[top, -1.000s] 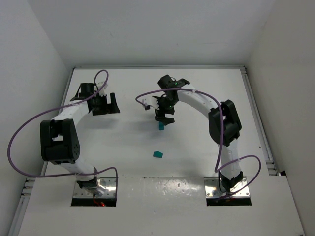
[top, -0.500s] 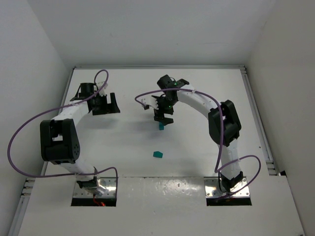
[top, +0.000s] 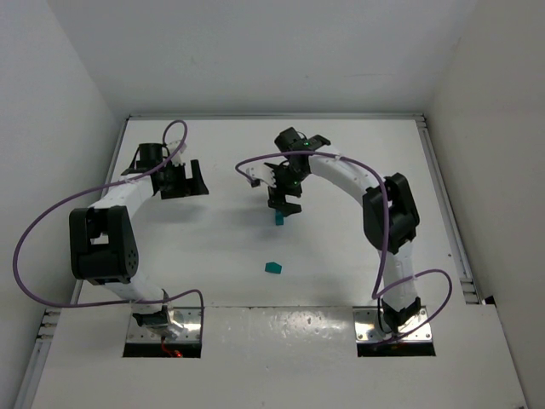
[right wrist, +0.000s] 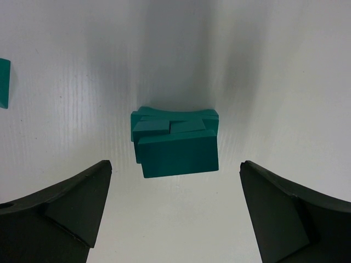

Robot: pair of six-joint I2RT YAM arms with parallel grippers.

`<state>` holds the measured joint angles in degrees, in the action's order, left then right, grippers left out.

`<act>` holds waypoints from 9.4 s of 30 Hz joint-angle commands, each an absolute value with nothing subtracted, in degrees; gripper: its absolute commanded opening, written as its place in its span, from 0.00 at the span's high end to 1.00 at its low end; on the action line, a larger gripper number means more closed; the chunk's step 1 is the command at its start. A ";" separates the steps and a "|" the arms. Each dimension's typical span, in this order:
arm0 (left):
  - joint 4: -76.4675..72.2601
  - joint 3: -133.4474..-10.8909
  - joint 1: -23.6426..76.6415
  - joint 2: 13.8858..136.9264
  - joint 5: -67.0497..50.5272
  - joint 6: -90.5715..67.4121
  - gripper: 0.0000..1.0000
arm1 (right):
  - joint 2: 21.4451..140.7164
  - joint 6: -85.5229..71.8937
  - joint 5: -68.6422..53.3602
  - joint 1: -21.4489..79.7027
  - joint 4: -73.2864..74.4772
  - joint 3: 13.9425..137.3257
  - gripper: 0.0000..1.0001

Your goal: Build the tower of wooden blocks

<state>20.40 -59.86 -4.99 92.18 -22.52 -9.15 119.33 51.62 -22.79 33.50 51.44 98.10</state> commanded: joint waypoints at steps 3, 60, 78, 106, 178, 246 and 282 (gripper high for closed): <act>18.98 -61.96 -5.71 92.29 -23.47 -9.58 0.01 | 114.18 51.94 -25.48 32.70 52.38 98.88 0.00; 33.05 -100.11 23.47 122.08 -43.07 34.27 0.71 | 103.71 -15.64 -43.15 6.06 27.34 74.97 0.27; 38.84 -104.59 23.99 125.33 -49.39 39.46 0.66 | 103.88 -15.47 -46.14 3.96 26.46 74.26 0.24; 39.90 -102.39 25.05 124.80 -50.01 40.52 0.60 | 104.76 -16.09 -47.72 3.61 25.23 74.35 0.22; 10.11 -48.17 -0.61 68.65 -8.45 -6.32 0.00 | 82.79 21.12 -15.48 42.95 31.31 53.18 0.36; 16.61 -46.32 -2.46 69.08 -1.05 -10.63 0.00 | 106.17 12.39 -7.47 57.83 25.58 63.63 0.65; 16.61 -50.98 -1.32 68.82 10.72 -17.58 0.00 | 100.27 -35.15 6.59 40.52 55.02 94.13 1.00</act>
